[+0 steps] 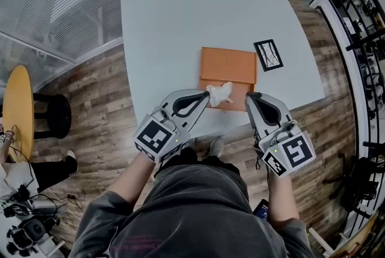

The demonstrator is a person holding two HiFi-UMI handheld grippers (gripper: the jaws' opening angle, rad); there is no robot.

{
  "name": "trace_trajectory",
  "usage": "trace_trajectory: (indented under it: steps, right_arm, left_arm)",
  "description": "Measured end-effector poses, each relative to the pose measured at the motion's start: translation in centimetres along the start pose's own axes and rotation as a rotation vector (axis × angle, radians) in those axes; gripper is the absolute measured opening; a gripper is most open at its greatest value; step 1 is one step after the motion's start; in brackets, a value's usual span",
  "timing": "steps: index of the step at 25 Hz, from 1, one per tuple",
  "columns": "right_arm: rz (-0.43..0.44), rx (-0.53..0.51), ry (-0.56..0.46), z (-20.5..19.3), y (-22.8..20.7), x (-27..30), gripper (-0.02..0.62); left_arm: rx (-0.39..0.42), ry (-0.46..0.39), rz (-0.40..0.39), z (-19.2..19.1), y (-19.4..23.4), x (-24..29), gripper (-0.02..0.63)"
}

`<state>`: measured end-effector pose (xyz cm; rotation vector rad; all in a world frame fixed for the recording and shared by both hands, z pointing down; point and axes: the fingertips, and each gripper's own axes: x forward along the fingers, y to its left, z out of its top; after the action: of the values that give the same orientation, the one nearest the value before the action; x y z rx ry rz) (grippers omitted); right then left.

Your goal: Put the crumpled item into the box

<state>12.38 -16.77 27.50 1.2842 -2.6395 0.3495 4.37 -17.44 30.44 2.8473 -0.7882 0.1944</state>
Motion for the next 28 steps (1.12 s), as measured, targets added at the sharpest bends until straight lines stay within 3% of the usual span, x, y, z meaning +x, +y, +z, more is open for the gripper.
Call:
trace_trajectory:
  steps: [14,28]
  right_arm:
    - [0.032,0.032,-0.054,0.6,0.9,-1.0,0.002]
    - [0.054,0.046,-0.038,-0.4,0.9,-0.9,0.002]
  left_arm:
    - [0.011,-0.025,0.0,1.2,-0.7,-0.5,0.012]
    - [0.028,-0.036,-0.004,2.1,-1.3,-0.4,0.012]
